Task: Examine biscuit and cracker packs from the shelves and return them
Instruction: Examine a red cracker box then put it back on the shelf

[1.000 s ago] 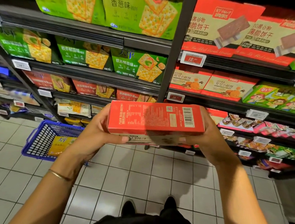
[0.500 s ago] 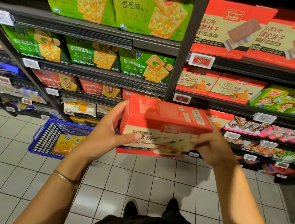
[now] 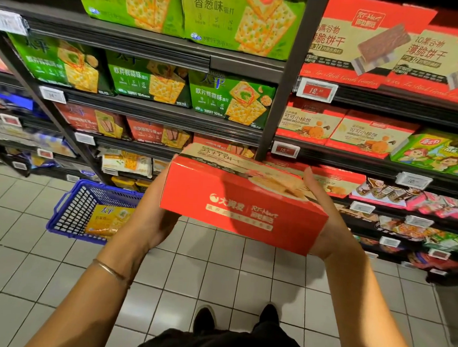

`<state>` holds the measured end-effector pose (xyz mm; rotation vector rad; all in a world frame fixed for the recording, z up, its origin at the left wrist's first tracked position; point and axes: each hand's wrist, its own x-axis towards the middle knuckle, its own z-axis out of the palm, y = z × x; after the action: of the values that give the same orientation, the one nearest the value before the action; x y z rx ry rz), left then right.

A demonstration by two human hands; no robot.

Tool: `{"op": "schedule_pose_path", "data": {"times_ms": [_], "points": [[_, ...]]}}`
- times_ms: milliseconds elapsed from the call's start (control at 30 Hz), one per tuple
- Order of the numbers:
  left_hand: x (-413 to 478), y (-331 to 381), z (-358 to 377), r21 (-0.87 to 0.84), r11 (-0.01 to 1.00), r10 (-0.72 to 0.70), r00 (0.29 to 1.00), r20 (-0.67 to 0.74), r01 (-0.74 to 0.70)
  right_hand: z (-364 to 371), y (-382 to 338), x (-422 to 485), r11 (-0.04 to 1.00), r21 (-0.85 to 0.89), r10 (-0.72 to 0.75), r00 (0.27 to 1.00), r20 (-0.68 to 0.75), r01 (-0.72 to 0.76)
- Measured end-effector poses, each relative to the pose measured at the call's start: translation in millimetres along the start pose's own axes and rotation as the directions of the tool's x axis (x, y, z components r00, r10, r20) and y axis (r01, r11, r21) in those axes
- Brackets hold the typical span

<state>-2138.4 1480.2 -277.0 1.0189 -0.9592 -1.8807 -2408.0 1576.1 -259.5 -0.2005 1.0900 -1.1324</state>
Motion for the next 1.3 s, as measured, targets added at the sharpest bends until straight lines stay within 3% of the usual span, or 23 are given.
{"op": "schedule_pose_path", "data": {"times_ms": [233,400,600,933,1167,1300], "points": [[-1,2,-13,0.015,0.991,-0.131,0.990,-0.054,0.132,-3,6,-2,0.976,-0.213,-0.038,0.999,0.036,0.045],[-4,-5,-22,0.020,0.951,-0.308,0.951,0.007,0.308,5,3,-3,0.941,-0.336,-0.025,0.997,0.075,0.049],[-9,-14,-29,-0.050,0.929,-0.365,0.930,0.035,0.367,6,-1,-8,0.921,-0.389,0.004,0.996,0.087,0.030],[-11,1,-22,-0.019,0.982,-0.191,0.980,-0.049,0.190,5,4,-9,0.890,-0.447,-0.103,0.995,-0.015,0.085],[-14,3,-10,0.087,0.993,-0.073,0.997,-0.036,0.076,5,14,-1,0.925,-0.356,-0.193,0.971,-0.143,0.132],[-13,-1,-11,0.145,0.987,-0.058,0.997,-0.052,0.066,6,15,0,0.966,-0.229,-0.150,0.983,-0.107,0.122]]}}
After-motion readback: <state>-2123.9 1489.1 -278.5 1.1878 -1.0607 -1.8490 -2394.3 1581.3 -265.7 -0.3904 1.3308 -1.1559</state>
